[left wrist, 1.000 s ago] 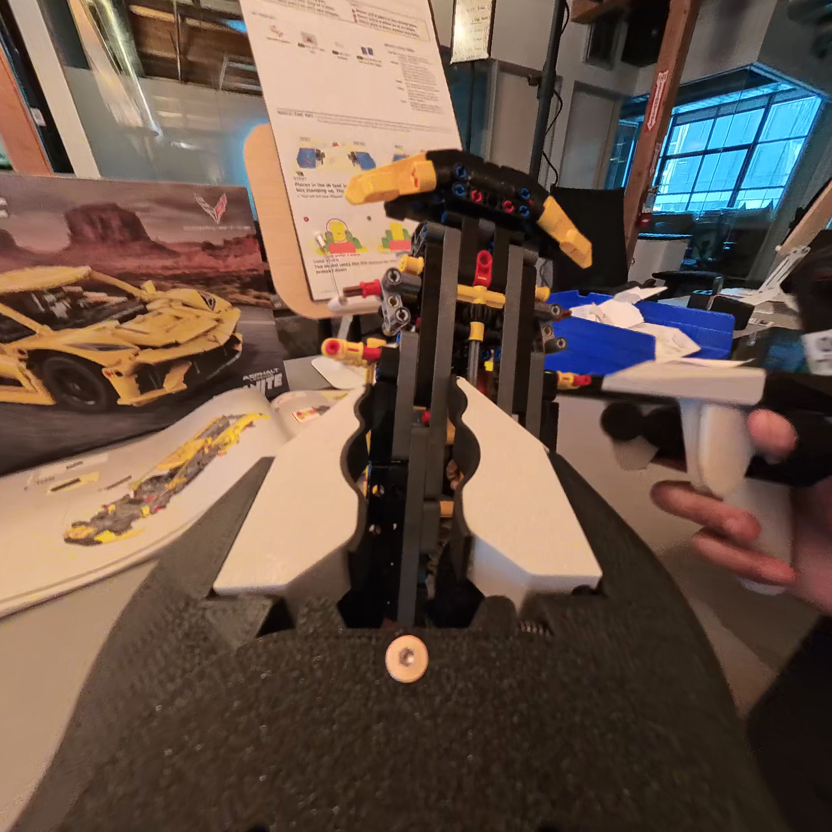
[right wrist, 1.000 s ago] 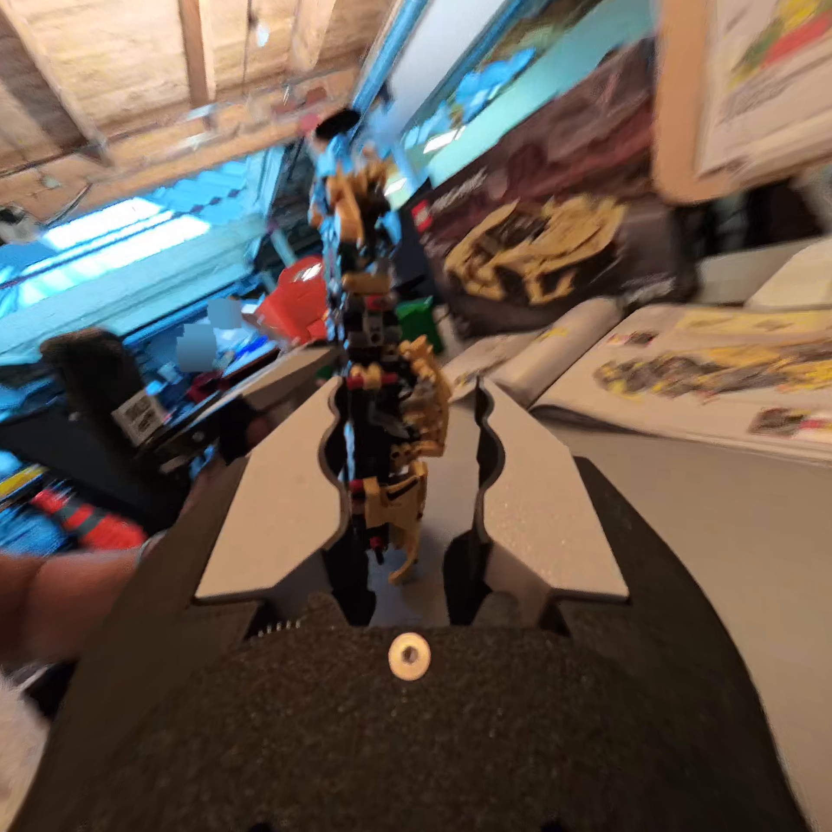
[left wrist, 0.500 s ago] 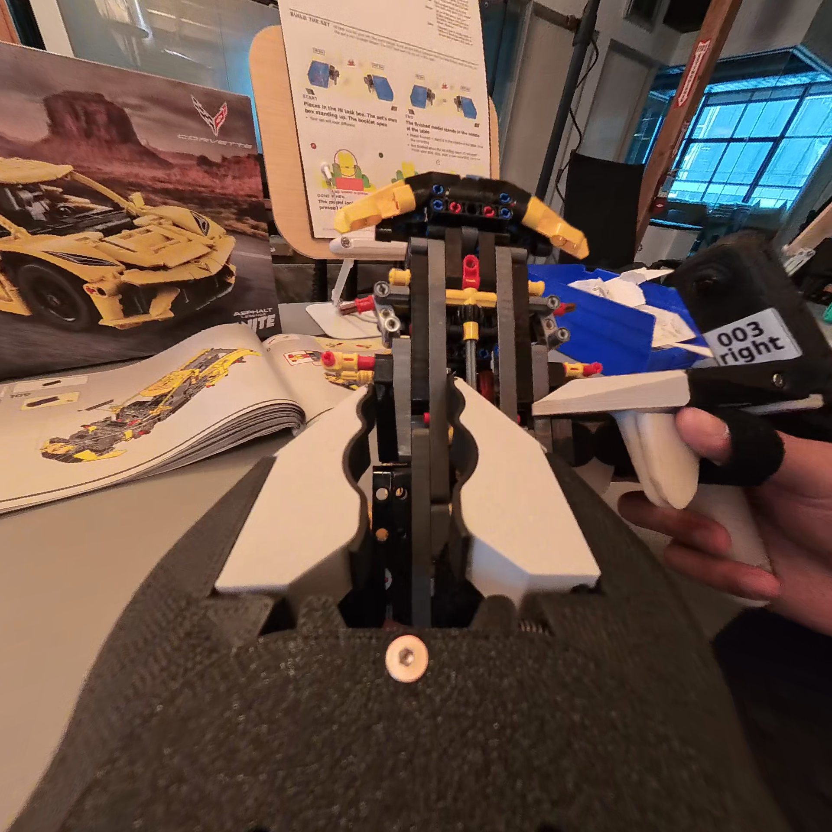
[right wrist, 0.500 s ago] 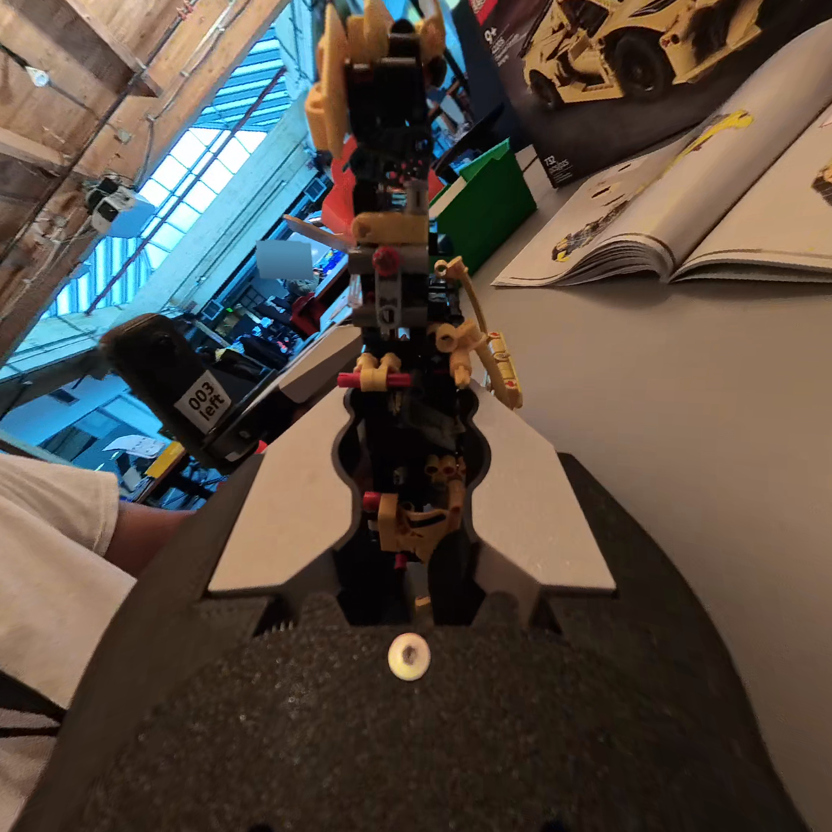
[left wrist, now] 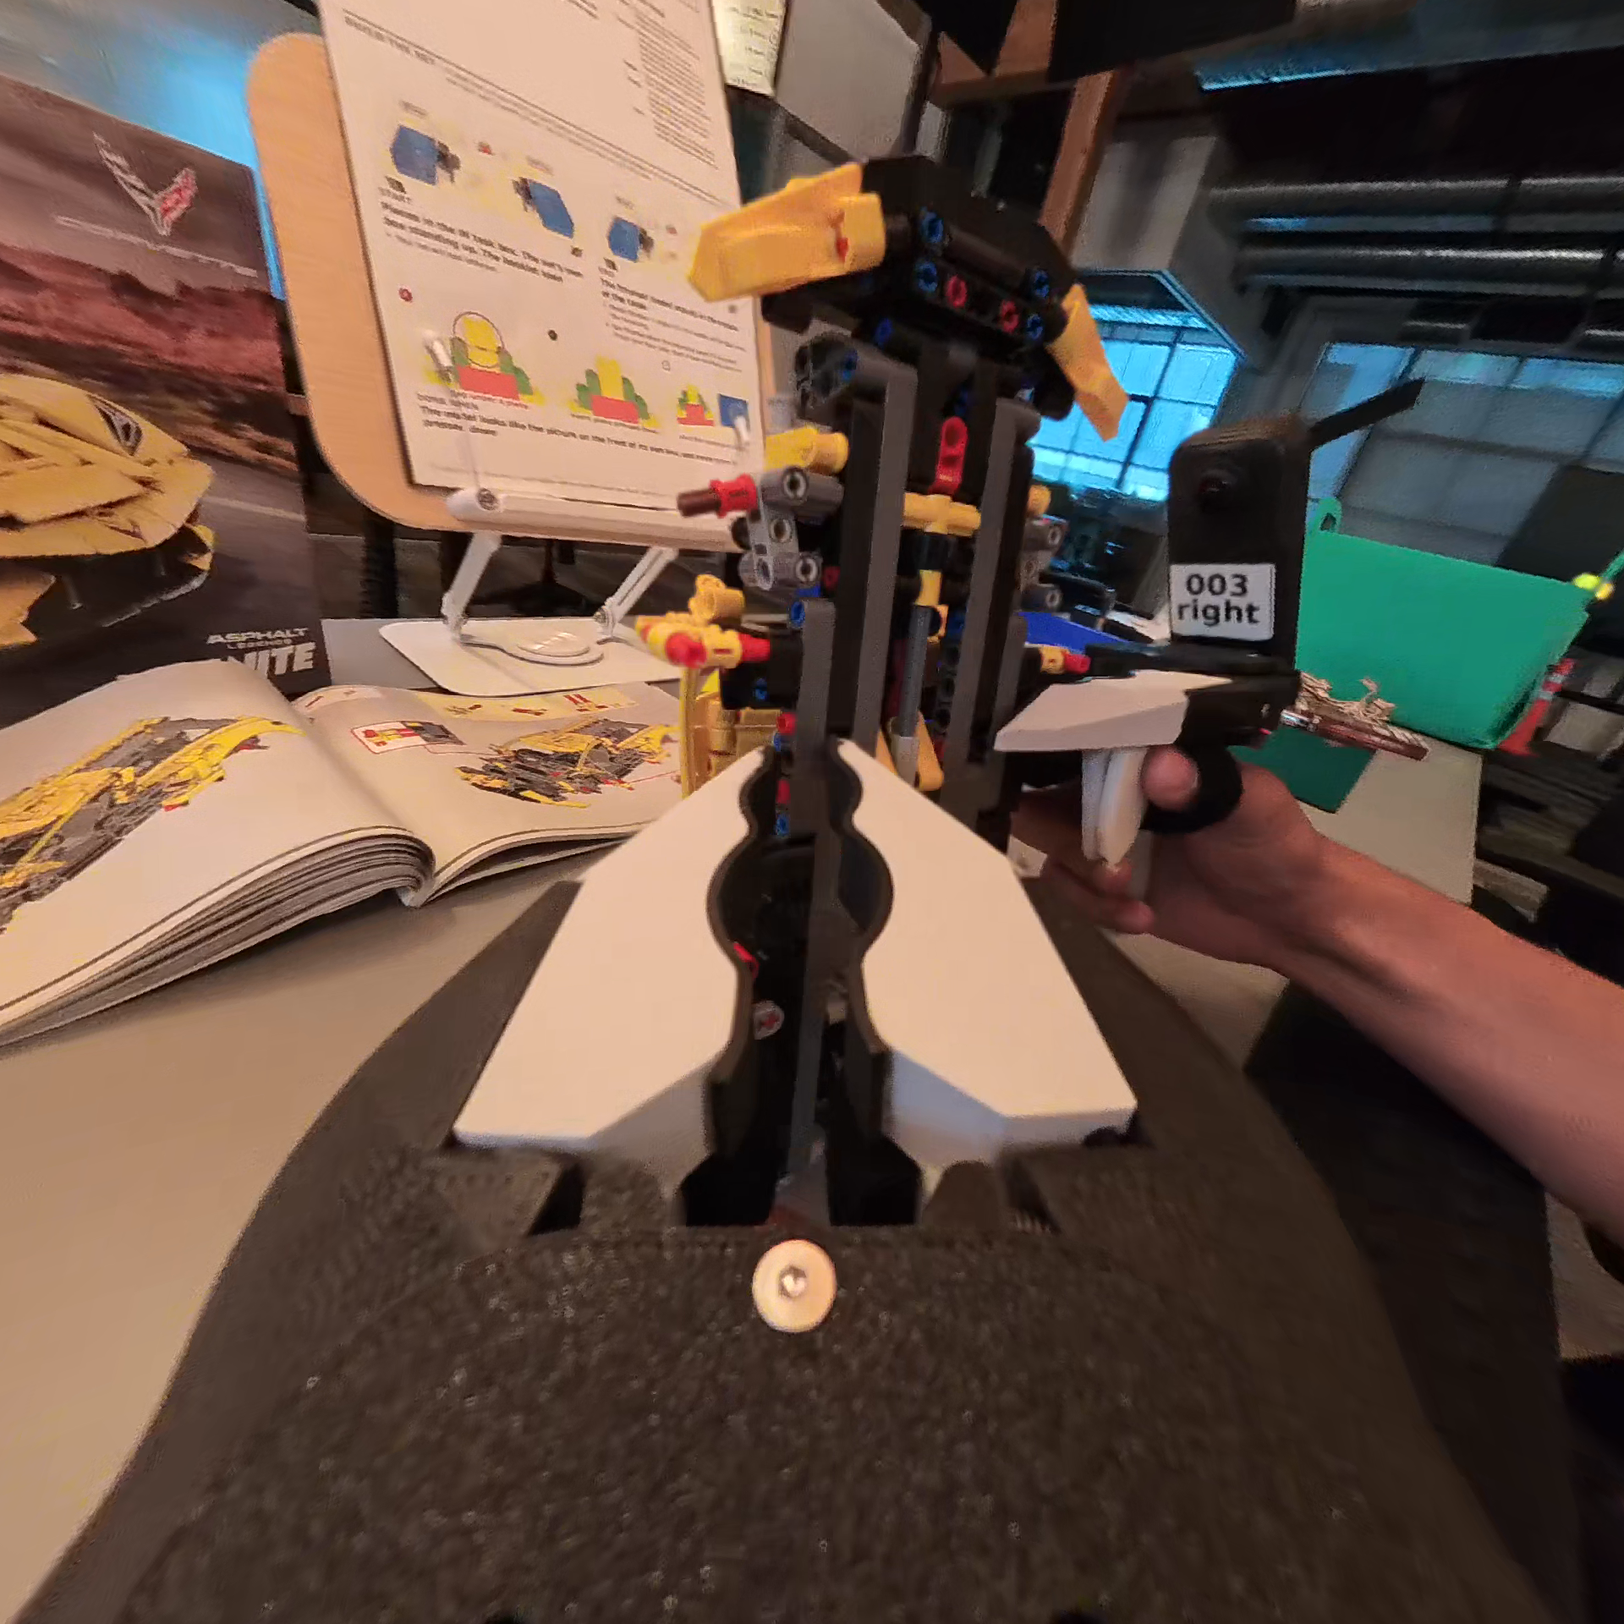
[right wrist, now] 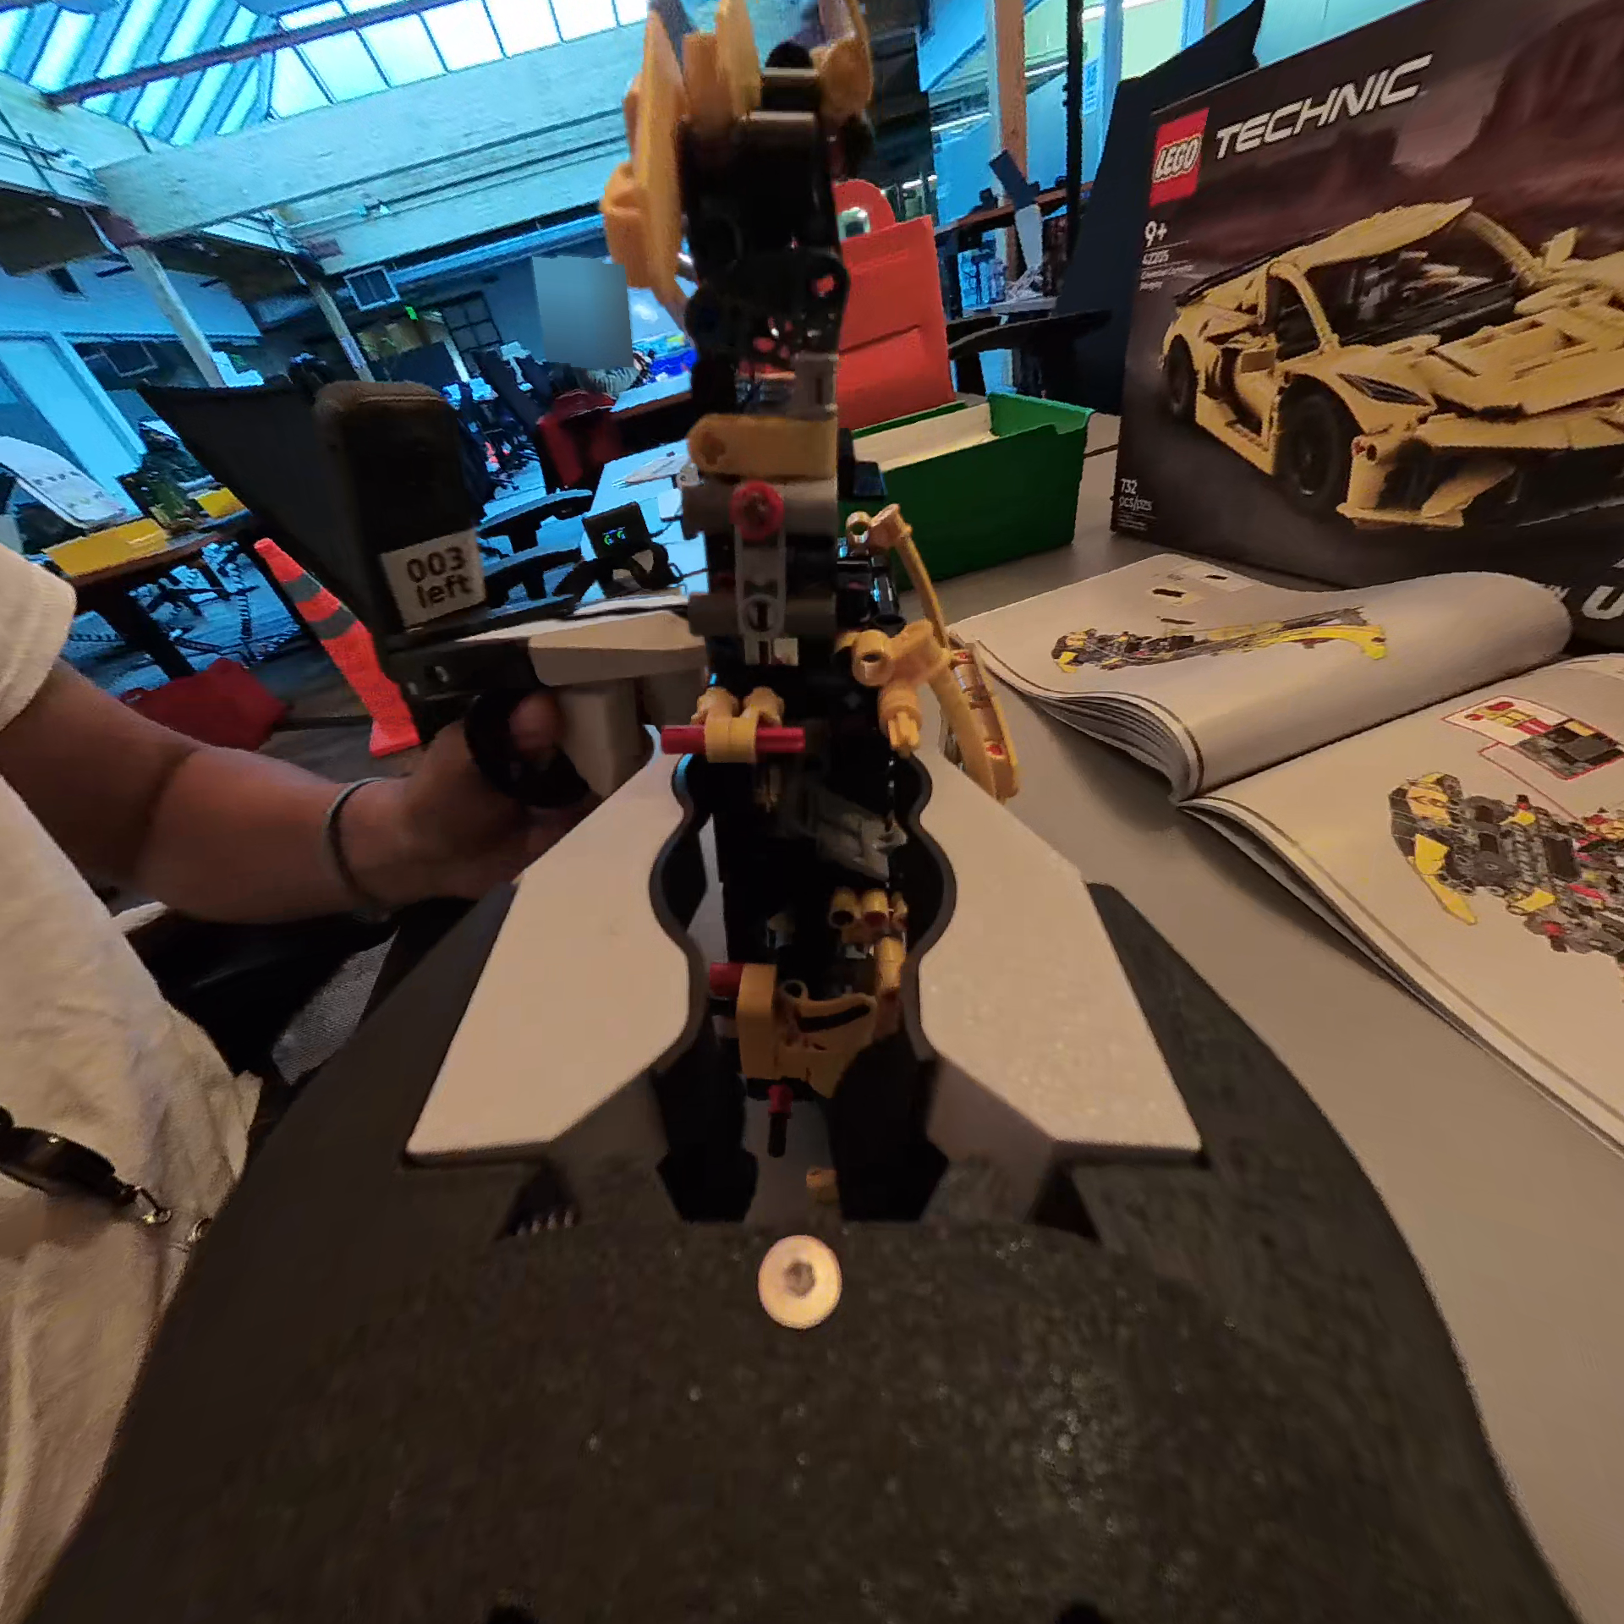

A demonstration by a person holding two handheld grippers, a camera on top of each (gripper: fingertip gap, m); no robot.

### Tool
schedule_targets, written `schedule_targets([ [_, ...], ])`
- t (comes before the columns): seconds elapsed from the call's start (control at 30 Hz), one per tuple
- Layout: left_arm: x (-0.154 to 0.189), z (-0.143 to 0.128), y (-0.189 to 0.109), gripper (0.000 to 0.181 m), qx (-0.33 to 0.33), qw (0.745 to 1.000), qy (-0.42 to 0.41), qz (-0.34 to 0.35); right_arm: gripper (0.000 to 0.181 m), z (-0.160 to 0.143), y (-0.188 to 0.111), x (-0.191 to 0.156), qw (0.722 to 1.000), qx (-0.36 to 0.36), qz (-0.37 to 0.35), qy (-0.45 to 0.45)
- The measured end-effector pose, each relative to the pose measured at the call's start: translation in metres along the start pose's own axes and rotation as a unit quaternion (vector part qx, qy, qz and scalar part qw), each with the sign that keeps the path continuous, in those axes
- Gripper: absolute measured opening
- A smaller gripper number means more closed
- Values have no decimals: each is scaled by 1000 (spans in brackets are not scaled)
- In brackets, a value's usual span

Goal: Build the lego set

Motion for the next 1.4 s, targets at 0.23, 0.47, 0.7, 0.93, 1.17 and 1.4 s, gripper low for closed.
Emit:
schedule_targets([
  [0.23, -16, -4, -5, 16, -67, 995, 35, -63, 39, 0, -1, 4, 1000, -7, 15, 7],
  [0.47, -9, -8, 8, 27, -106, 982, 60, -148, 39, 1, -3, 12, 999, -22, 34, 22],
  [0.7, -2, -5, 18, 15, -92, 979, 36, -180, 41, 2, -6, 14, 999, -24, 29, 18],
  [0.93, -1, -10, 13, 9, -79, 980, 45, -178, 28, -12, -32, 0, 999, 16, -35, 36],
  [1.17, 5, -17, 15, 9, -92, 976, 43, -192, 34, -7, -29, 25, 995, 26, -15, 99],
  [1.4, 20, -12, 13, 10, -69, 968, 70, -229, 28, -22, -14, 12, 962, -34, 162, 215],
])
Point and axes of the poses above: each gripper's, where its closed fingertips meet, y out along the fingers, z out of its top, x = y × z across the jaws, the point moved 3 cm from there along -y, back along the fingers, and after that the axes turned 5 degrees about z, right-handed, at the moved point
